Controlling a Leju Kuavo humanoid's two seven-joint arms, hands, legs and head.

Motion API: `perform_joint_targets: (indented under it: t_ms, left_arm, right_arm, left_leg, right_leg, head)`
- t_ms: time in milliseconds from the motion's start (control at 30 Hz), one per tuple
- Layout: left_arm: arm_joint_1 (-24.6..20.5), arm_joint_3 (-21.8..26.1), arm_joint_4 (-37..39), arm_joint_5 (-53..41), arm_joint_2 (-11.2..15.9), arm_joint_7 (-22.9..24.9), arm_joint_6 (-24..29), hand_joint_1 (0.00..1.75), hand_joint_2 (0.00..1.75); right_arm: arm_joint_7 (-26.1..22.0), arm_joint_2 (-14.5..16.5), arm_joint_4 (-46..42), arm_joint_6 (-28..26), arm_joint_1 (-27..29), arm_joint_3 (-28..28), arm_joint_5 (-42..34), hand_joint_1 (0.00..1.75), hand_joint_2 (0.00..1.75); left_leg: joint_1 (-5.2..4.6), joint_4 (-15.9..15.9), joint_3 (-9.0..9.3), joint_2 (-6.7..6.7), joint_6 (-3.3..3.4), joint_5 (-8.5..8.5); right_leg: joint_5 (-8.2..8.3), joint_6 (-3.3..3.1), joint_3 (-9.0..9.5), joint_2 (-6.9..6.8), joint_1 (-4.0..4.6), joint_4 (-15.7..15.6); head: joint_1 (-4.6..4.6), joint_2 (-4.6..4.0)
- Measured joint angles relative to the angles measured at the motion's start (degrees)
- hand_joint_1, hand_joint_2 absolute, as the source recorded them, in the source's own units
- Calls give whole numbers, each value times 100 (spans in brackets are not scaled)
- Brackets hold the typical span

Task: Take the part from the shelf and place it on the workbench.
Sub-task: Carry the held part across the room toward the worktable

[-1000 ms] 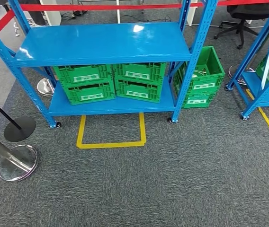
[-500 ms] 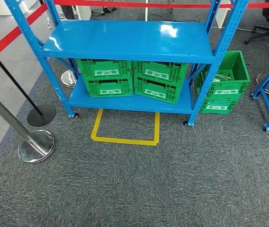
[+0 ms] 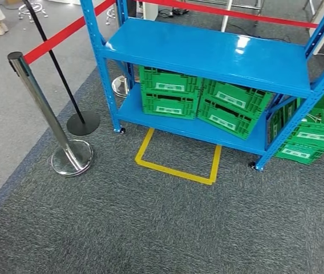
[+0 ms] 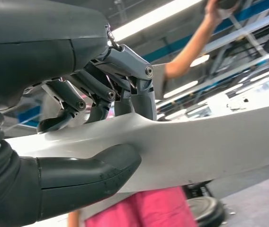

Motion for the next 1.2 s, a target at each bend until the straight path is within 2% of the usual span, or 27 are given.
perform_joint_targets:
  t_ms: [67,100,167,233,300,367,400,433,467,533,567,600,667,700,767,800,833,867,900,933,967,1000,1067,1100,1133,1167,1200]
  left_arm:
    - [3,4,-50,-3,-17,0,-29,175,175]
    - [10,14,-90,-4,-31,0,-62,175,175]
    - [48,60,-208,1,-77,0,-172,175,175]
    - [97,138,-348,12,-142,0,-294,175,175]
    - [116,203,-488,37,-203,0,-403,175,175]
    - [134,256,-605,81,-256,0,-496,175,175]
    - [151,286,-644,104,-272,0,-527,175,175]
    - [167,311,-666,122,-275,0,-544,175,175]
    - [177,330,-677,136,-265,0,-551,175,175]
    - [177,350,-680,155,-226,0,-552,175,175]
    - [177,356,-681,160,-207,0,-552,175,175]
    - [182,366,-681,163,-194,0,-552,175,175]
    - [202,396,-681,164,-184,0,-551,175,175]
    - [212,415,-683,164,-183,0,-551,175,175]
    - [213,439,-689,164,-175,0,-550,175,175]
    - [211,444,-691,164,-172,0,-549,175,175]
    - [207,444,-692,164,-170,0,-549,175,175]
    - [205,443,-693,164,-171,0,-548,175,175]
    - [205,443,-693,165,-171,0,-547,175,175]
    - [207,443,-692,168,-170,0,-540,175,175]
    - [213,437,-689,172,-157,0,-520,175,175]
    - [220,425,-679,175,-128,0,-486,175,175]
    - [223,373,-627,175,-11,0,-372,175,175]
    - [219,337,-586,170,63,0,-310,175,175]
    - [212,300,-531,156,135,0,-250,175,175]
    - [197,264,-458,130,206,0,-193,175,175]
    - [173,231,-367,98,275,0,-133,175,175]
  right_arm:
    - [-9,-30,27,-25,-7,-12,-22,0,0]
    - [-18,-56,47,-43,-9,-27,-48,0,0]
    - [-72,-163,103,-69,-13,-80,-141,0,0]
    - [-238,-357,207,-69,-26,-131,-277,0,0]
    - [-448,-582,377,-2,-28,-148,-416,0,0]
    - [-476,-756,547,152,-16,-118,-475,0,0]
    - [-405,-812,613,246,-17,-78,-459,0,0]
    - [-308,-838,666,328,-26,-11,-421,0,0]
    - [-216,-847,714,394,-42,77,-379,0,0]
    - [-96,-828,795,460,-74,271,-321,0,0]
    - [-74,-820,829,468,-88,351,-311,0,0]
    - [-66,-818,855,466,-102,417,-307,0,0]
    - [-61,-822,887,463,-145,514,-306,0,0]
    - [-58,-823,896,463,-170,555,-305,0,0]
    - [-54,-822,924,463,-194,617,-304,0,0]
    - [-51,-821,940,462,-190,637,-304,0,0]
    - [-49,-820,956,462,-180,651,-304,0,0]
    - [-45,-818,969,461,-172,664,-304,0,0]
    - [-38,-814,981,472,-166,679,-294,0,0]
    - [-17,-808,992,522,-162,706,-249,0,0]
    - [17,-787,1003,632,-155,762,-142,0,0]
    - [51,-751,1012,777,-147,860,10,0,0]
    - [99,-597,1032,1054,-136,1186,342,0,0]
    - [104,-495,1040,1127,-135,1366,452,0,0]
    - [117,-389,1047,1169,-137,1535,528,0,0]
    - [143,-297,1051,1193,-141,1678,581,0,0]
    - [195,-212,1051,1214,-153,1821,630,0,0]
  left_leg:
    - [-7,16,-27,-147,-54,22]
    - [-5,17,-50,-215,-88,39]
    - [12,18,-86,-324,-150,65]
    - [6,219,-187,-128,-192,-84]
    - [2,883,-492,229,-229,-491]
    - [24,1615,-817,362,-266,-820]
    - [35,1743,-861,378,-278,-828]
    - [44,1638,-786,398,-287,-725]
    - [50,1321,-599,449,-290,-543]
    - [41,515,-141,695,-275,-227]
    - [29,248,-1,780,-245,-157]
    - [15,122,53,816,-207,-143]
    - [5,91,26,686,-117,-136]
    - [11,83,19,625,-81,-125]
    - [29,64,14,509,-14,-99]
    - [29,64,7,452,5,-93]
    - [25,65,0,384,19,-88]
    - [20,67,-5,311,25,-85]
    - [16,68,-6,236,29,-82]
    - [13,69,-1,158,30,-80]
    - [12,69,6,83,28,-78]
    - [17,70,13,8,20,-75]
    - [22,85,6,-141,-31,-67]
    - [30,84,-11,-214,-70,-56]
    - [38,76,-28,-290,-116,-39]
    - [53,56,-43,-360,-159,-14]
    - [62,62,-61,-341,-192,-10]
  right_leg:
    - [180,-18,267,216,-25,-590]
    - [168,-37,298,248,-22,-671]
    - [189,-102,303,104,-16,-690]
    - [220,-178,312,-42,-30,-712]
    - [231,-218,295,-202,-36,-723]
    - [226,-223,276,-373,-32,-721]
    - [221,-219,277,-455,-31,-720]
    - [214,-208,285,-535,-32,-720]
    - [203,-191,302,-612,-35,-719]
    - [158,-132,348,-755,-22,-703]
    - [135,-95,369,-819,-9,-693]
    - [117,-60,388,-883,3,-690]
    - [102,3,439,-1000,5,-715]
    - [68,34,451,-952,-5,-699]
    - [-168,79,325,-624,-28,-362]
    - [-357,86,155,-416,-33,-8]
    - [-539,84,-53,-291,-32,407]
    - [-651,79,-248,-235,-28,765]
    - [-654,70,-371,-217,-25,950]
    - [-545,57,-395,-205,-24,922]
    - [-342,40,-310,-168,-25,668]
    - [-109,19,-148,-74,-27,274]
    - [171,-16,146,178,-32,-432]
    - [207,-31,215,241,-26,-599]
    - [195,-49,230,231,-15,-646]
    - [209,-78,230,148,-4,-649]
    - [227,-119,235,68,-1,-662]
  head:
    - [-3,0]
    - [-4,0]
    - [-4,0]
    - [-28,0]
    - [-66,0]
    - [-79,0]
    - [-79,0]
    - [-79,0]
    - [-79,0]
    - [-84,0]
    - [-83,0]
    - [-86,0]
    - [-84,0]
    - [-81,0]
    - [-63,0]
    - [-53,0]
    - [-49,0]
    - [-46,0]
    - [-44,0]
    - [-43,0]
    - [-41,0]
    - [-42,0]
    - [-45,0]
    - [-46,0]
    - [-48,0]
    - [-50,0]
    - [-49,0]
